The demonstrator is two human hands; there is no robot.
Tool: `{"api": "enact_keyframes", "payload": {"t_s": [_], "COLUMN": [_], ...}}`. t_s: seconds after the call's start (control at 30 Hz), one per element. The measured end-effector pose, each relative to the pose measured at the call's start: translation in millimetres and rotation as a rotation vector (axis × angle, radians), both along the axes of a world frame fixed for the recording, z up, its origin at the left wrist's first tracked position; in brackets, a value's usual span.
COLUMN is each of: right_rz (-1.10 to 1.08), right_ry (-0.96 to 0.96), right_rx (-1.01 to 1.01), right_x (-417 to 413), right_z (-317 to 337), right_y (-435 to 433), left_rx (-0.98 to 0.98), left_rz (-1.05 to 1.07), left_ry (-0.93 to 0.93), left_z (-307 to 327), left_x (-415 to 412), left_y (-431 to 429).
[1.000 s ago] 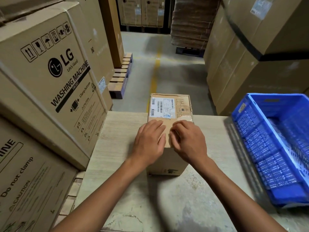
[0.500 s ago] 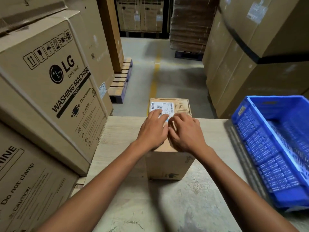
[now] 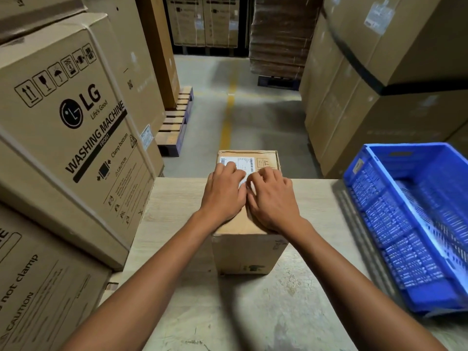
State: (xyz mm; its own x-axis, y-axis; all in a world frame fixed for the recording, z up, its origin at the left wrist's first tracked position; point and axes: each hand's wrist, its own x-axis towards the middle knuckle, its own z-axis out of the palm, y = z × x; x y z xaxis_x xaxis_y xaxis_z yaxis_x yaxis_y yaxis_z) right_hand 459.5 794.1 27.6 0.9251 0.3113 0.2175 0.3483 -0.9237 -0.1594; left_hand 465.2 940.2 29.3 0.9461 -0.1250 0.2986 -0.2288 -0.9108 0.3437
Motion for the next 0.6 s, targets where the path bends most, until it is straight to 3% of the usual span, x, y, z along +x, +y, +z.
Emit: {"api": "enact_keyframes", "payload": {"t_s": [0.13,0.23,0.43,0.6], "right_rz": [0.029,0.032,0.024,-0.041], "right_ry": [0.169,0.177,0.18,0.11], "right_rx": [-0.046,-0.082,-0.054,-0.003], "right_x": [4,10,5,-7], "right_z": [3,3,5,5], "right_y": [0,2,1,8], "left_rx": [-0.059,-0.025,0.082,-0.147], "left_rz": [0.036,0.073,0.112,0.043], "left_ry": [0.135,0.23,0.042,0.154], "left_z": [-2,-4,1,-4], "left_x": [4,6,29,54], "left_y": [2,4,5,11]}}
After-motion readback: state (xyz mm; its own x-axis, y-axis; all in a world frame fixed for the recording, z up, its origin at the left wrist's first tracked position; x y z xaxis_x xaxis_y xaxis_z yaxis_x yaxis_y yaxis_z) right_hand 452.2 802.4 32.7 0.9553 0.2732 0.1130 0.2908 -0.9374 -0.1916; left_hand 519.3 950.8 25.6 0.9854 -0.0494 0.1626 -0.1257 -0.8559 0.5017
